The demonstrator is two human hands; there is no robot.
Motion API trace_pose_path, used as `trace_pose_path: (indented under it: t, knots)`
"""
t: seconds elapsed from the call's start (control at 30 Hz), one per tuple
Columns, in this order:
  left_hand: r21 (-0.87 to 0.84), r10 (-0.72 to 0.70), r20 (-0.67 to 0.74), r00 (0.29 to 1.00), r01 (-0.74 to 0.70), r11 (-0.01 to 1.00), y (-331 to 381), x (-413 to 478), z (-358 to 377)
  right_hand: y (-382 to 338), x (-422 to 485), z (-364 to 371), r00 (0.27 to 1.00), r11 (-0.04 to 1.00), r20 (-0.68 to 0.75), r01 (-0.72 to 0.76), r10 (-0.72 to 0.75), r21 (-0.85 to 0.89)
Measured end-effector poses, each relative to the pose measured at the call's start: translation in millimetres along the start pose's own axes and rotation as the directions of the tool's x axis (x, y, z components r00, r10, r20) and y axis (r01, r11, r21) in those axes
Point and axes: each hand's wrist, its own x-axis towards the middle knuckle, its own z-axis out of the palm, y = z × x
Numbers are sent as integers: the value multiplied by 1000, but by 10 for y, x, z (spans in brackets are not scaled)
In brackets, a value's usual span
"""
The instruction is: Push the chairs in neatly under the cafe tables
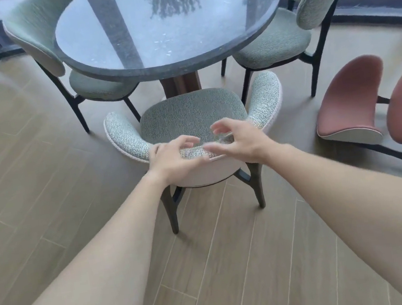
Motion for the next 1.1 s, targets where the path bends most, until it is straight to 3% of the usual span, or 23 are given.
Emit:
trace_pose_path:
  t: [0.03,0.07,0.1,0.17,0.33,0.5,0.77,1.1]
  knots:
    - [-362,-37,-24,999,26,932,141,-144,-65,-92,-146,-69,993,971,-109,-15,42,239]
    - [-604,-64,-92,994,-4,797,293,-312,-145,-188,-317,-164,974,911,-209,9,86,413]
    - [-732,-85,-172,981,-69,678,476,-479,-242,-292,-520,-308,947,848,-297,55,123,528]
    - [-831,-68,-280,958,-207,517,867,-740,-433,-525,-907,-646,893,758,-419,159,163,633]
    - [-794,255,-363,896,-440,418,2150,-1302,-717,-935,-1920,-1661,757,690,-648,423,87,587]
    - [-714,473,-383,793,-579,392,3319,-1787,-781,-1149,-2791,-2501,661,720,-751,516,11,464]
    - [-697,615,-382,690,-652,298,4306,-1829,-693,-1075,-3336,-3288,569,757,-822,549,-27,355]
    - [-742,683,-338,648,-630,230,4922,-650,-489,-511,-2680,-4055,507,817,-862,497,0,293]
